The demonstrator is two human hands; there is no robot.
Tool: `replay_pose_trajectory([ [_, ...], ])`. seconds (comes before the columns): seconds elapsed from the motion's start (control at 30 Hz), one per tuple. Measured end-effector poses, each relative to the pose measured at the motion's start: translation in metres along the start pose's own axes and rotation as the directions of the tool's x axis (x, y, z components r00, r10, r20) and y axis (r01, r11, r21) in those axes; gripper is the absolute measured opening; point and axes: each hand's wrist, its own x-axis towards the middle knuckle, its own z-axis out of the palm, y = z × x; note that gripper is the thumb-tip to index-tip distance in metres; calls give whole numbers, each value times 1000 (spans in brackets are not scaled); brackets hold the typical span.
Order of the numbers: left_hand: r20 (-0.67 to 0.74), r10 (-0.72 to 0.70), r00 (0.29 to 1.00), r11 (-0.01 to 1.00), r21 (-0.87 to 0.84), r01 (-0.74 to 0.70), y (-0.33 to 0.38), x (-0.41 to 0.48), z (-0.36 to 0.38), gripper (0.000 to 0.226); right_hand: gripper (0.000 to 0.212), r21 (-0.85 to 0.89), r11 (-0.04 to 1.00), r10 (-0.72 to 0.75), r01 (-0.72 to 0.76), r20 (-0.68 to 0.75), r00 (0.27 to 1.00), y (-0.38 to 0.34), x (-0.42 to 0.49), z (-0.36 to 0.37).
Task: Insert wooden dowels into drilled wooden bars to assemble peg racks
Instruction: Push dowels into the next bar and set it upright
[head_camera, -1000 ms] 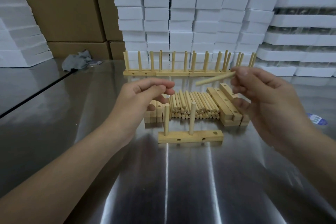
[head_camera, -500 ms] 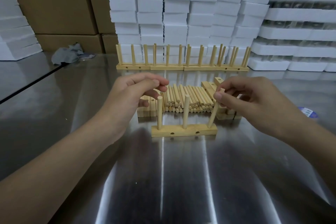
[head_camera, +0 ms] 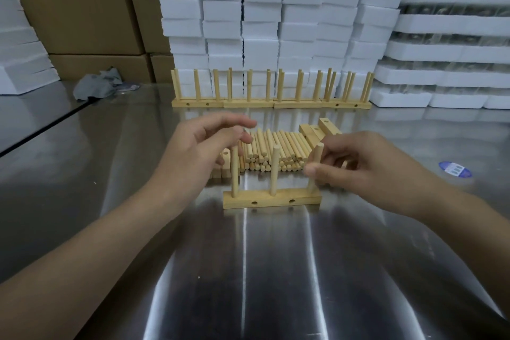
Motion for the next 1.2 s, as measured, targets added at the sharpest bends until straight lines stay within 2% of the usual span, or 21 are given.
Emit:
replay_pose_trajectory([
  [0.17, 32, 228, 973, 964, 131, -231, 5, -6, 5, 31, 19, -73, 997, -8, 10, 31, 1000, 0, 5, 5],
  [0.3, 85, 218, 972, 953, 194, -231, 5, -8, 9, 25, 18, -88, 996, 28, -22, 70, 997, -1, 8, 1],
  [0.4, 183, 131, 974, 968, 190, -165, 6, -5, 4, 28, 19, -138, 990, 40, -31, 59, 997, 0, 7, 3],
  [0.47, 324, -8, 946, 974, 215, -66, 8, 2, -10, 44, 19, -157, 987, 39, -30, 54, 998, 1, 7, 6],
  [0.53, 450, -142, 882, 938, 344, -25, 8, 7, -25, 53, 20, -137, 990, 43, -38, 36, 998, 2, 6, 8],
  [0.6, 494, -234, 838, 858, 511, -62, 5, 8, -30, 47, 21, -114, 993, 46, -42, 25, 999, 3, 5, 9],
  [0.67, 469, -296, 832, 806, 590, -46, 0, 8, -27, 36, 23, -69, 997, 31, -30, 26, 999, 2, 4, 8],
  [0.8, 434, -274, 859, 826, 563, -21, 0, 8, -21, 26, 44, 46, 999, 1, 1, -38, 999, -2, 1, -1],
  [0.9, 431, -194, 881, 870, 490, -48, 10, 14, -33, 24, 43, 52, 998, -28, 43, -266, 963, 2, 0, -13],
  [0.97, 401, -166, 901, 885, 463, -43, 16, 22, -49, 30, 42, 4, 998, -52, 60, -445, 894, 13, 1, -21],
  [1.07, 320, -144, 936, 888, 459, -20, 10, 45, -79, 30, 45, -106, 994, -41, -28, -598, 801, 39, 1, -28],
  [1.13, 227, -158, 961, 884, 466, 35, -5, 63, -97, 29, 45, -153, 980, 3, -124, -618, 786, 62, 0, -28],
  [1.2, 127, -179, 976, 886, 453, 104, -25, 79, -111, 24, 37, -188, 950, 96, -249, -584, 806, 85, 1, -27],
])
